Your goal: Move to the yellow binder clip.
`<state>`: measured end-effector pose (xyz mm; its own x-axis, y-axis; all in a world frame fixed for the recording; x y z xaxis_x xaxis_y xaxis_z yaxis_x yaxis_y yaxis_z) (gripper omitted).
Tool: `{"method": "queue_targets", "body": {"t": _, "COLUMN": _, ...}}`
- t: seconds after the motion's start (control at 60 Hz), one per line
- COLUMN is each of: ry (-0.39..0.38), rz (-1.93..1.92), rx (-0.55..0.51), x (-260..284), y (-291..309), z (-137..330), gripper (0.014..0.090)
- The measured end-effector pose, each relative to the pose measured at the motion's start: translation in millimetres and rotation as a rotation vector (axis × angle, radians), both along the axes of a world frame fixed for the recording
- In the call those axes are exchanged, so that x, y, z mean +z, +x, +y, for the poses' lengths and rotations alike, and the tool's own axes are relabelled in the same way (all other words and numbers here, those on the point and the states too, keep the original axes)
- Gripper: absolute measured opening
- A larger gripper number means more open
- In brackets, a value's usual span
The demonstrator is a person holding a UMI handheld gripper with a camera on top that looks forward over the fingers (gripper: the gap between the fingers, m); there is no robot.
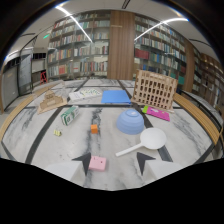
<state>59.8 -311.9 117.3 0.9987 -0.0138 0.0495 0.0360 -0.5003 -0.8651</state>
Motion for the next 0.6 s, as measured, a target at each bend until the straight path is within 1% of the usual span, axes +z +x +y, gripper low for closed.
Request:
{"method": "queue_targets", "body": {"t": 0.217, "ry": 0.004, "rz": -0.013, "rx": -0.006, "x": 5, "y": -9, "z": -9, "gripper": 0.0864}}
{"method": "queue_targets", "body": {"t": 0.333, "ry": 0.006, "rz": -0.013, "rx": 0.002, "x": 3, "y": -25, "z": -15, "gripper": 0.086}}
{"method": "queue_targets", "body": {"t": 0.517, "ry": -0.024, "rz": -0.016, "rx": 0.053, "x": -10, "y": -71, "z": -23, "gripper": 0.086}}
{"method": "queue_targets", "body": {"t": 0.6, "ry": -0.03, "rz": -0.023, "rx": 0.076, "x": -16, "y": -102, "z": -22, "gripper": 0.0861}}
